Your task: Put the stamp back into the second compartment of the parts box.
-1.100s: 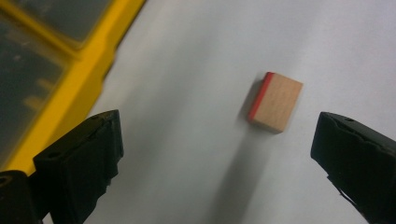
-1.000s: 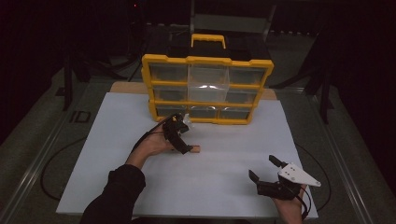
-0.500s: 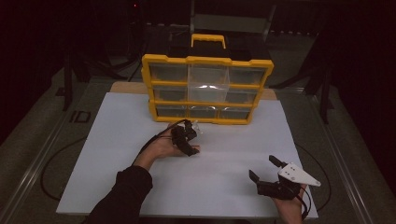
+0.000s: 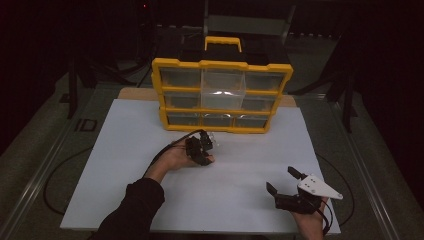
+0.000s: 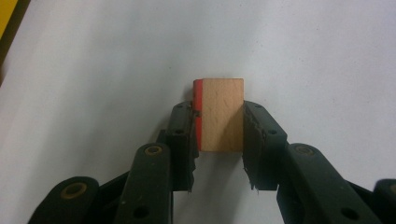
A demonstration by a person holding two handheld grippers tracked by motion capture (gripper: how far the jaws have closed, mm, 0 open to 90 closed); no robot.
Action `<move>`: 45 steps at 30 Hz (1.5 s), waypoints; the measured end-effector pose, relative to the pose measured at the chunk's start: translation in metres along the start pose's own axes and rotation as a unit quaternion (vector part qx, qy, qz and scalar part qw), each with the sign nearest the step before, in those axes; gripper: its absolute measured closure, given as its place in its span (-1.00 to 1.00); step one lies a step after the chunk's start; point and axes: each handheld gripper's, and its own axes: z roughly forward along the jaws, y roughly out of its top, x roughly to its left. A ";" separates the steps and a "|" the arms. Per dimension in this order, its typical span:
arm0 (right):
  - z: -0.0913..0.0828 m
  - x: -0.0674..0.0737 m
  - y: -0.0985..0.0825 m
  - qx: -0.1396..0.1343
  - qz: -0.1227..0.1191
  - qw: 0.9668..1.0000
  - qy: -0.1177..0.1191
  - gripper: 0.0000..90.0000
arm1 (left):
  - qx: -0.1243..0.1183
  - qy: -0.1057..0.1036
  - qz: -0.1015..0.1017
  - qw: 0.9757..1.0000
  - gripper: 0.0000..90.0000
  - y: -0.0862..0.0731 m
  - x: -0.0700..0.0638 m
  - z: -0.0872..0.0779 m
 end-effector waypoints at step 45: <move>0.003 -0.002 -0.001 0.002 -0.002 1.000 -0.006 -0.84 | -0.054 -0.004 -0.037 0.998 0.49 -0.020 0.006 -0.067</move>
